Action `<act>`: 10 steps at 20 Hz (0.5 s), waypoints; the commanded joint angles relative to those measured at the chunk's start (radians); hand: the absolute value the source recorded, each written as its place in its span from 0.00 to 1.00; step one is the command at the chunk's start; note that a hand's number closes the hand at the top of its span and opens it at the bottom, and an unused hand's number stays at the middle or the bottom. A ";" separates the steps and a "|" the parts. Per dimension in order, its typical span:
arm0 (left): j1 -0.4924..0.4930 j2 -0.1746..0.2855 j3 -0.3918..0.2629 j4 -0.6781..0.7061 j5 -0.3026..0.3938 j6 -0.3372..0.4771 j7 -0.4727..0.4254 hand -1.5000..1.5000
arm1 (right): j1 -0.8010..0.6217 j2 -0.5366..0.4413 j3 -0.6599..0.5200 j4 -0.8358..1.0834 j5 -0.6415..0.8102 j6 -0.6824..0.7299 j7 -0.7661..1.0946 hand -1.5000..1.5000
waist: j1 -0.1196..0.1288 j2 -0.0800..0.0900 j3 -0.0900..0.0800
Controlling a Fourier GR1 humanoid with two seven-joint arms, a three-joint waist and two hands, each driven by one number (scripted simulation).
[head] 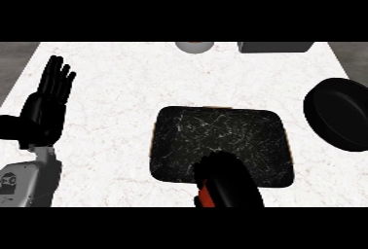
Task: Pick the bell pepper from the tray and place it in the pot
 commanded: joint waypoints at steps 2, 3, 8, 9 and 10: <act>-0.011 -0.008 -0.004 0.008 -0.017 0.022 0.008 0.50 | 0.010 0.014 0.021 -0.213 0.132 -0.028 0.241 1.00 | -0.008 0.000 0.000; 0.044 -0.028 -0.033 -0.037 -0.030 0.021 -0.001 0.50 | 0.010 0.014 -0.021 -0.276 0.120 0.004 0.252 1.00 | 0.001 -0.001 0.001; -0.001 -0.004 -0.001 -0.042 -0.001 0.011 0.031 0.50 | -0.030 -0.003 -0.148 -0.425 0.156 -0.022 0.276 1.00 | 0.006 0.005 0.001; 0.035 -0.009 0.009 -0.020 0.011 -0.009 -0.015 0.50 | -0.050 -0.006 -0.177 -0.504 0.156 0.050 0.300 1.00 | 0.005 0.005 0.000; 0.029 -0.038 -0.024 0.024 -0.027 0.001 -0.067 0.50 | -0.040 -0.035 -0.241 -0.481 0.137 0.008 0.273 1.00 | 0.003 0.009 0.001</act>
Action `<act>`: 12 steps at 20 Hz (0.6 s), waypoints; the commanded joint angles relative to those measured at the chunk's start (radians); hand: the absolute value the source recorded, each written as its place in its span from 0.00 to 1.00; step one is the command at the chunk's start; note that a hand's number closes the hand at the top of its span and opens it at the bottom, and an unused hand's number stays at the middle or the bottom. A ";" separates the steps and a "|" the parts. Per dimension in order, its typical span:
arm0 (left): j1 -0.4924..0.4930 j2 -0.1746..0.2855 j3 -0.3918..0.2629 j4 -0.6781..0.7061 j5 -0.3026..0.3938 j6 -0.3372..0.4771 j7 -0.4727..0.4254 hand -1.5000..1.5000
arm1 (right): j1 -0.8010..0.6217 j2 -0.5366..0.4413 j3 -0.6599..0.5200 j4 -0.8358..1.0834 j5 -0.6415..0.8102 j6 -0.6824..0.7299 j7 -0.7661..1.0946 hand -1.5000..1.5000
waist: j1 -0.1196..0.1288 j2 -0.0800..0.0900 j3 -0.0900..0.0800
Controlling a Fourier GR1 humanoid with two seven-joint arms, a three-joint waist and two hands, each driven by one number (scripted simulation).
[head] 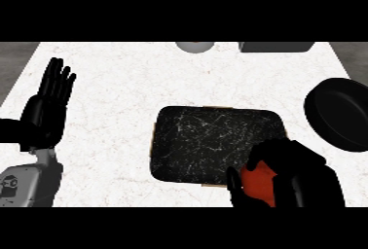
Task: Pick the bell pepper from the tray and place it in the pot
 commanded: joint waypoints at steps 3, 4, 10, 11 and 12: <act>0.011 -0.024 -0.026 0.017 -0.032 0.008 -0.031 0.50 | -0.065 -0.046 -0.286 -0.175 -0.112 0.062 -0.002 1.00 | 0.008 0.005 0.001; -0.010 -0.012 -0.003 0.011 -0.015 0.011 -0.005 0.50 | -0.029 -0.068 -0.352 -0.168 -0.157 0.030 -0.027 1.00 | 0.008 0.005 0.001; -0.026 0.028 0.028 -0.005 0.016 -0.023 0.029 0.50 | -0.004 -0.202 -0.745 -0.097 -0.452 0.104 -0.175 1.00 | 0.005 0.004 0.003; -0.013 -0.001 0.012 0.041 0.003 -0.033 -0.053 0.50 | -0.079 -0.232 -0.794 -0.069 -0.481 0.169 -0.154 1.00 | 0.007 0.005 0.001; -0.033 -0.014 0.000 0.058 -0.023 0.002 -0.030 0.50 | -0.083 -0.275 -0.863 0.019 -0.522 0.141 -0.214 1.00 | 0.003 0.007 0.002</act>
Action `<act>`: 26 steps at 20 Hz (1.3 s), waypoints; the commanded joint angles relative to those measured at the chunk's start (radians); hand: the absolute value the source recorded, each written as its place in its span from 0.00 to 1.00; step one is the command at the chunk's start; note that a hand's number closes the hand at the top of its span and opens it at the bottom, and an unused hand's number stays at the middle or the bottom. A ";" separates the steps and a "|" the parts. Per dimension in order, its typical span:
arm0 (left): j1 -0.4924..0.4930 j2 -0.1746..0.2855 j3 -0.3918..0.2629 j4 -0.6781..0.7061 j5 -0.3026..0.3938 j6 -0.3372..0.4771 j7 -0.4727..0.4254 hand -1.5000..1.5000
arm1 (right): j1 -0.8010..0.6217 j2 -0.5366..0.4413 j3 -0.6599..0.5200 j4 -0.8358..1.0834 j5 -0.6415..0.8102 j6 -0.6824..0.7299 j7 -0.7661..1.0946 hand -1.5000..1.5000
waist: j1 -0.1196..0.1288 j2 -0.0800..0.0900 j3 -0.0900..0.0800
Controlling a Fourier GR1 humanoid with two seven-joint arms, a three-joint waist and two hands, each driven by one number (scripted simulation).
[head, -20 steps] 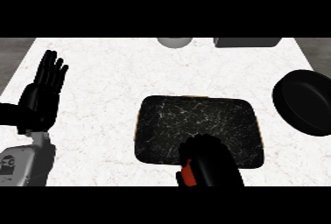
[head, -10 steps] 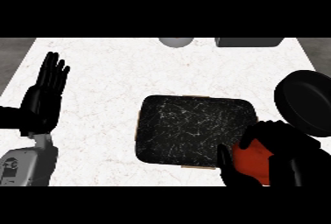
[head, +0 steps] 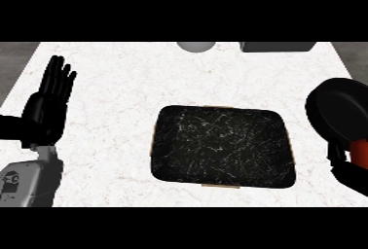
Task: Pick the bell pepper from the tray and place it in the pot
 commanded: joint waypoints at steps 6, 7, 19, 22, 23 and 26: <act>-0.038 0.017 0.027 0.036 0.016 -0.018 0.010 0.50 | -0.075 -0.209 -0.414 0.438 -0.284 -0.094 -0.301 1.00 | 0.007 0.002 0.000; -0.028 -0.022 -0.017 0.003 -0.010 0.013 0.024 0.50 | -0.096 -0.240 -0.444 0.528 -0.306 -0.115 -0.353 1.00 | 0.010 0.002 0.001; 0.031 -0.010 -0.009 -0.059 -0.004 -0.016 0.040 0.50 | -0.267 -0.392 -0.456 1.181 -0.308 -0.344 -0.703 1.00 | 0.023 0.002 0.000; -0.031 -0.016 0.000 0.012 -0.016 -0.003 0.023 0.50 | -0.353 -0.442 -0.399 1.305 -0.255 -0.335 -0.673 1.00 | 0.021 0.003 0.000; -0.019 -0.030 -0.014 0.002 -0.021 -0.001 0.006 0.50 | -0.399 -0.492 -0.417 1.421 -0.257 -0.338 -0.717 1.00 | 0.028 0.005 0.000; -0.002 0.005 0.013 -0.008 0.018 -0.049 0.008 0.50 | -0.389 -0.460 -0.423 1.531 -0.281 -0.281 -0.710 1.00 | 0.041 0.008 0.001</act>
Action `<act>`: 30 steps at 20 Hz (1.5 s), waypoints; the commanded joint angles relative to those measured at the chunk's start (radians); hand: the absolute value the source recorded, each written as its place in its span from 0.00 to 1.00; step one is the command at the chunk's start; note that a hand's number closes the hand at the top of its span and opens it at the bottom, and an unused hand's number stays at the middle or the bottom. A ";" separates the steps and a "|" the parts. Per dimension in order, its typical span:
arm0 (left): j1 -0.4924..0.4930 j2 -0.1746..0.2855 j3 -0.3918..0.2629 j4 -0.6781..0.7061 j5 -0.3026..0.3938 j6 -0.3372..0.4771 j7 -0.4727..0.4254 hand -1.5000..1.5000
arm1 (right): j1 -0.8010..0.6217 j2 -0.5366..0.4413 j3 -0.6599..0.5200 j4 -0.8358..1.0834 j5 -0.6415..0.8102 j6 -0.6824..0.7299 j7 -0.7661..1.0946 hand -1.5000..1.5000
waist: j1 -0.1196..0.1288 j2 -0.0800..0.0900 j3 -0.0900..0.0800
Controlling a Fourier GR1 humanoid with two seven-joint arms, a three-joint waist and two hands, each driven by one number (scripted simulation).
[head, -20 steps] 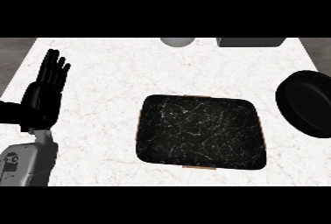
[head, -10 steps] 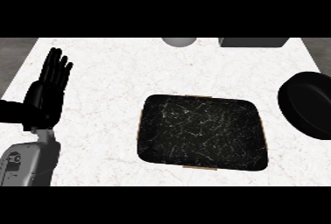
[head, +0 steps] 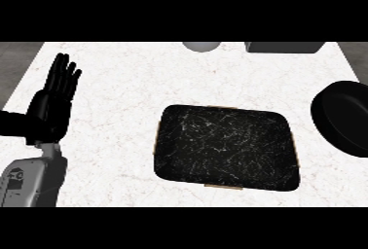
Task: Pick the bell pepper from the tray and place it in the pot
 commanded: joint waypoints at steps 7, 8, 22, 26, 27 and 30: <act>-0.002 -0.028 -0.017 0.015 -0.009 0.005 -0.012 0.50 | -0.169 -0.034 0.025 0.415 -0.045 0.104 -0.159 0.00 | 0.009 0.004 0.001; 0.000 -0.002 0.001 -0.017 0.000 0.001 0.019 0.50 | -0.160 -0.026 0.033 0.411 -0.052 0.101 -0.202 0.00 | 0.004 0.001 0.001; 0.022 -0.008 0.003 -0.002 -0.016 0.003 -0.002 0.50 | -0.257 -0.115 -0.231 0.466 -0.398 0.298 -0.135 0.00 | -0.018 -0.005 -0.001; 0.042 -0.017 -0.003 -0.055 -0.005 0.004 0.018 0.50 | -0.191 -0.186 -0.296 0.557 -0.466 0.331 -0.234 0.00 | -0.007 -0.001 0.001; 0.048 0.006 0.018 -0.037 0.017 -0.029 0.004 0.50 | -0.207 -0.191 -0.312 0.570 -0.482 0.315 -0.240 0.00 | -0.004 0.000 0.001; -0.027 -0.016 0.007 0.022 -0.007 0.002 -0.002 0.50 | -0.205 -0.256 -0.343 0.637 -0.510 0.342 -0.279 0.00 | -0.002 0.006 0.002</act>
